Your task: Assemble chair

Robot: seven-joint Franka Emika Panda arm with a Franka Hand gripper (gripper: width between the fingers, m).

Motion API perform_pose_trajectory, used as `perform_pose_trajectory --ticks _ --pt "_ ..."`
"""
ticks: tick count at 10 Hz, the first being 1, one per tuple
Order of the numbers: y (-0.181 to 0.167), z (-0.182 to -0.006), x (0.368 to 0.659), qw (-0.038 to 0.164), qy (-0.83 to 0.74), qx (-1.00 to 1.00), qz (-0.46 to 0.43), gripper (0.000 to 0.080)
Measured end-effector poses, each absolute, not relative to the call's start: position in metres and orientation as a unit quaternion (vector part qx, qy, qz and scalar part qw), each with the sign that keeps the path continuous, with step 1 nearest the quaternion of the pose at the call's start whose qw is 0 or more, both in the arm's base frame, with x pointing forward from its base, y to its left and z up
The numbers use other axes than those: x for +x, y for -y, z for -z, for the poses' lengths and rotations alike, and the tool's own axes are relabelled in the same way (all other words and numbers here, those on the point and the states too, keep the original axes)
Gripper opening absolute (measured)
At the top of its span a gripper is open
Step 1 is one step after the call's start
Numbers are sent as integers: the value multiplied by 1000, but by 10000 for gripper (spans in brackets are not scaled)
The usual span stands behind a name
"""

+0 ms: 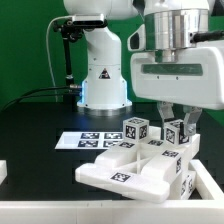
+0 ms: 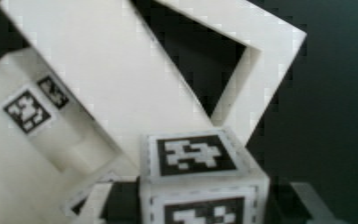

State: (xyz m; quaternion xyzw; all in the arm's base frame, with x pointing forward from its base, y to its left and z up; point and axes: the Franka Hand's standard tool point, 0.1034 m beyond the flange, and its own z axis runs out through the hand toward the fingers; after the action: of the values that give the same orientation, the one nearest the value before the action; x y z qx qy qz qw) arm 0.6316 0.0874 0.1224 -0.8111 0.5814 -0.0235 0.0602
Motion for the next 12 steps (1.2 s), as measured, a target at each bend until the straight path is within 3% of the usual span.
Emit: perform_pose_trajectory --ticks 1,2,3,4,6,9,12 --pt "-88 -122 632 60 -583 -810 23 284" --pt "-88 -122 631 60 -582 -811 23 332" --pt "-88 -121 631 60 -582 -811 23 523" --pt "-88 -121 631 59 -582 -811 23 617" --pt "-88 -121 631 58 -559 -827 24 643" --pt "-91 -126 634 52 -365 -929 33 649" --pt "-92 -126 634 48 -272 -960 39 649"
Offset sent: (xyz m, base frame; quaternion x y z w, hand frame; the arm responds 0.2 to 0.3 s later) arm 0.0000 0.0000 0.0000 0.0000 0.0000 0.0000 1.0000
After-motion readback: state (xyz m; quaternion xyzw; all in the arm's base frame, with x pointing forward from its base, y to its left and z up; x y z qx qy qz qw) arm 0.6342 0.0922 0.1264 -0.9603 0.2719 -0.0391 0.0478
